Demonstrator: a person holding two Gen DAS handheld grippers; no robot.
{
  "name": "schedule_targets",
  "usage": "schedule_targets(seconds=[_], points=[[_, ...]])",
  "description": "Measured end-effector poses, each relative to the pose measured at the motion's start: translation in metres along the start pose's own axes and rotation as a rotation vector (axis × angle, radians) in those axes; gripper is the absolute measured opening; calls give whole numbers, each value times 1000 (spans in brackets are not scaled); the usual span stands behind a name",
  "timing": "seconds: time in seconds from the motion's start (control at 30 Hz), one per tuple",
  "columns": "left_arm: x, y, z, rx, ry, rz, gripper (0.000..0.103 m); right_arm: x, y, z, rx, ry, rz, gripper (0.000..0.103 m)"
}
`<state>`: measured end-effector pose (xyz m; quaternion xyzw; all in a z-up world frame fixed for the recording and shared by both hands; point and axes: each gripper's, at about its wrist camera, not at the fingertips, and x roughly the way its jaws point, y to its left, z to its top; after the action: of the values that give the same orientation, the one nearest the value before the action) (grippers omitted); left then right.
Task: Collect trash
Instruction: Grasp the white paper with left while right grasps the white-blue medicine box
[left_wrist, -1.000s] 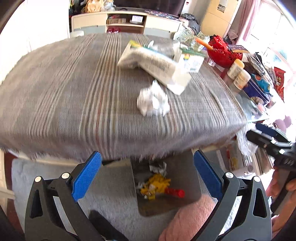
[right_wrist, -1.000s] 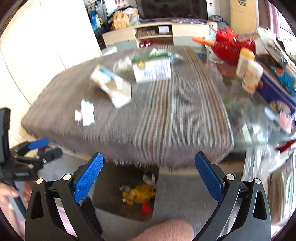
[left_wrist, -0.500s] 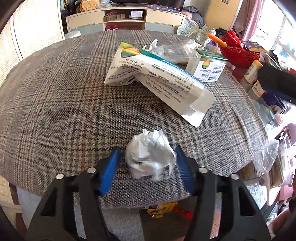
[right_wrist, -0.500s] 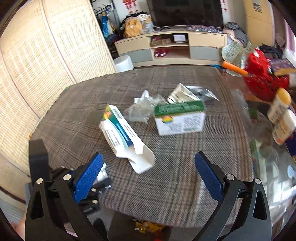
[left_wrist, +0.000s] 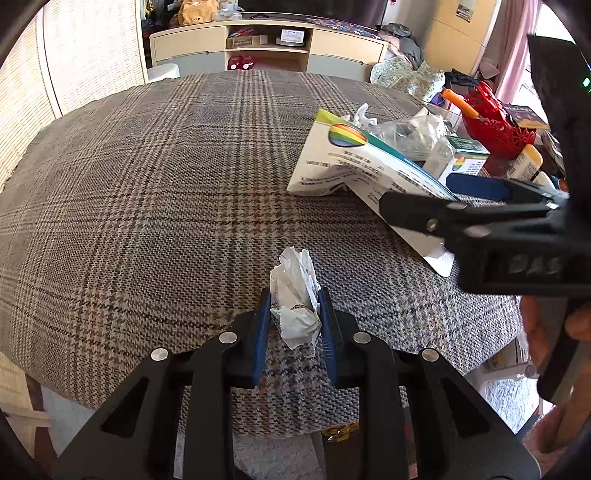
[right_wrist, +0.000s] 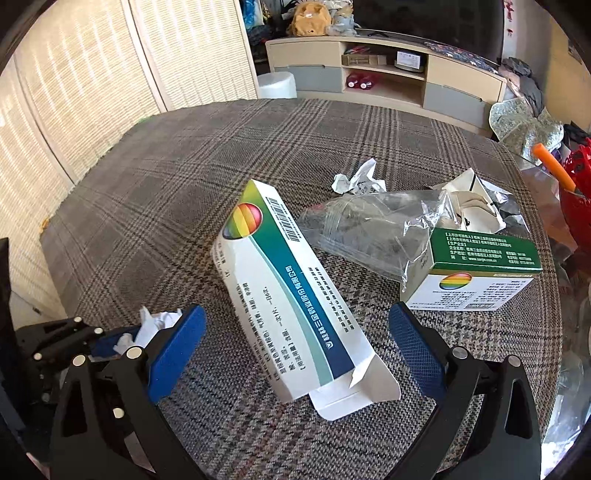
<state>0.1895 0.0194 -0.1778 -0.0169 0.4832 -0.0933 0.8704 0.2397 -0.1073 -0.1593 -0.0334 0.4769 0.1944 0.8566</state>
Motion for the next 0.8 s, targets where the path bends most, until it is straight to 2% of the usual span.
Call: schedule_targets(seconds=[0.03,0.1,0.17,0.37,0.63,0.8], points=[[0,1,0,0,0,-3,23,4,0,0,2,3,0,96],[0,-1,2,6,1,-7,23,13,-3,-2,15,20,14,77],[1,-3,1,15,6,-12,23,16,-6,-4,24,20,-14,55],[-8,-8,-10,29,7,-10,23,-5,-4,-17,38,10,30,41],[-46,-29,-46,49,-19,-47,23,-80,1,-59,59,-68,44,38],[-68,-54,-71,88,-35,-79,24,-123,-2,-108,108,-95,28,38]])
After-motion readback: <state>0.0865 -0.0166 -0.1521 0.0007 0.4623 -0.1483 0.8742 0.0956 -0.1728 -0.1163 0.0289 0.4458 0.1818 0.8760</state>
